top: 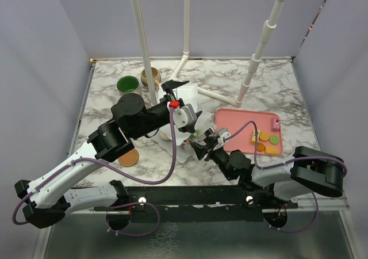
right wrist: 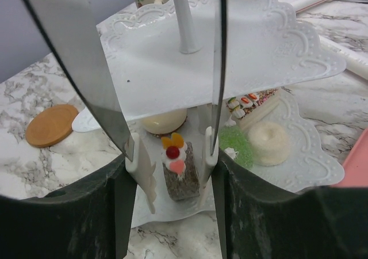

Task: Serve the afternoon tea
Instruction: Place the desert on the desert table, then pick up the desert from the tray.

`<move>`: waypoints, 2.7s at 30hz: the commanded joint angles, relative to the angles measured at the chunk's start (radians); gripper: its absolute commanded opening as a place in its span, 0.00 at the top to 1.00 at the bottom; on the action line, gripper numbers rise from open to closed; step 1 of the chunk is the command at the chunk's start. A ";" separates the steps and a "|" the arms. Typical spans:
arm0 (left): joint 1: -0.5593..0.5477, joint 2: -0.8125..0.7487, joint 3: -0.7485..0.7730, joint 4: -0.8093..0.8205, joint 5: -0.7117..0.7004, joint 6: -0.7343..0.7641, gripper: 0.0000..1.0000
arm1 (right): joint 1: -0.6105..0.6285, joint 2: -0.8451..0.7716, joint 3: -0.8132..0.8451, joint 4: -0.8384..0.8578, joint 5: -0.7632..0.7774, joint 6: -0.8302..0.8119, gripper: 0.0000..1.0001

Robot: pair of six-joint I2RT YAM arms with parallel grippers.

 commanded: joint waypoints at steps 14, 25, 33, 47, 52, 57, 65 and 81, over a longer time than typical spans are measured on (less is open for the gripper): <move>0.007 -0.013 -0.008 0.016 0.030 -0.018 0.01 | 0.001 -0.183 -0.041 -0.085 0.061 -0.052 0.45; 0.008 -0.022 -0.015 0.012 0.025 -0.029 0.01 | -0.042 -0.539 -0.064 -0.334 0.430 -0.182 0.40; 0.008 -0.035 -0.018 0.011 0.006 -0.047 0.01 | -0.342 -0.512 0.047 -0.526 0.342 -0.038 0.38; 0.008 -0.044 -0.035 0.009 -0.014 -0.067 0.01 | -0.402 -0.604 0.103 -0.895 0.544 0.101 0.39; 0.008 -0.038 -0.026 0.012 -0.004 -0.067 0.01 | -0.407 -0.632 0.102 -1.012 0.591 0.164 0.39; 0.008 -0.038 -0.021 0.010 -0.007 -0.067 0.01 | -0.425 -0.603 0.108 -1.048 0.616 0.206 0.39; 0.008 -0.039 -0.018 0.010 -0.007 -0.071 0.01 | -0.445 -0.558 0.114 -1.109 0.709 0.296 0.39; 0.008 -0.046 -0.017 0.010 -0.014 -0.061 0.01 | -0.508 -0.475 0.144 -1.137 0.641 0.371 0.46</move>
